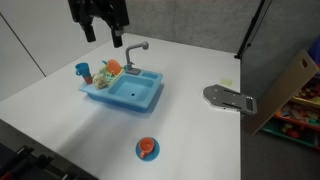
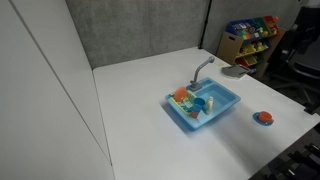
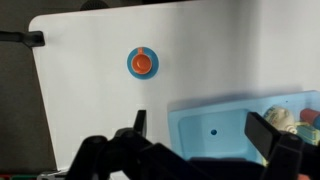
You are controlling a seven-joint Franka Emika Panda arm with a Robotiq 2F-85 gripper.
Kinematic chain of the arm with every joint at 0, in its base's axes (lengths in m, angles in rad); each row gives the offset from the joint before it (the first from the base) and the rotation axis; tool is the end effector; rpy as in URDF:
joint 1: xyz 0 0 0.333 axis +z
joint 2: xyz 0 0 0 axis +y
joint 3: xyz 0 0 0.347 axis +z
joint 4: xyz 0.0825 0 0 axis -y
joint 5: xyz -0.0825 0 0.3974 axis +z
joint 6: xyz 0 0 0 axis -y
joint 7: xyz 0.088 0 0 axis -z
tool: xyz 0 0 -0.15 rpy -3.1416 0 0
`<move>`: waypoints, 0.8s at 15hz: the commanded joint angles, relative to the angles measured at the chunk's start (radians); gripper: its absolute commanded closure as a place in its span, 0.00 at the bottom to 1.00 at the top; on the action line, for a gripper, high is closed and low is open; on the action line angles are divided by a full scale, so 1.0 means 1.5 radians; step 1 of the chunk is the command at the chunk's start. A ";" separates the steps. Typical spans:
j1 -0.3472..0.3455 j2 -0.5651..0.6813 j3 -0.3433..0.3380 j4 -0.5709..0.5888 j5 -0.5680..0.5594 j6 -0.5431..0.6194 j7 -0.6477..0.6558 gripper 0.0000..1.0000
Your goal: Put the orange mug on the blue plate
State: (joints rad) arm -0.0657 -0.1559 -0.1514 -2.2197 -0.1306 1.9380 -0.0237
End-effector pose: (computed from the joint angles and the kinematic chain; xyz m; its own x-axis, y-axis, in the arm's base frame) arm 0.4712 -0.1194 0.4130 0.9815 -0.1396 -0.1309 -0.1287 -0.9877 0.0883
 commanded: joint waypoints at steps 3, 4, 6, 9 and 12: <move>-0.006 -0.110 0.020 -0.024 -0.004 -0.079 -0.039 0.00; -0.006 -0.125 0.024 -0.028 -0.005 -0.091 -0.037 0.00; -0.007 -0.152 0.030 -0.030 -0.007 -0.110 -0.024 0.00; -0.008 -0.187 0.036 -0.034 -0.004 -0.132 -0.014 0.00; -0.007 -0.211 0.034 -0.036 -0.003 -0.149 -0.023 0.00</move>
State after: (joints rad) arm -0.0656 -0.4219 -0.1084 -2.2556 -0.1306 1.7421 -0.0546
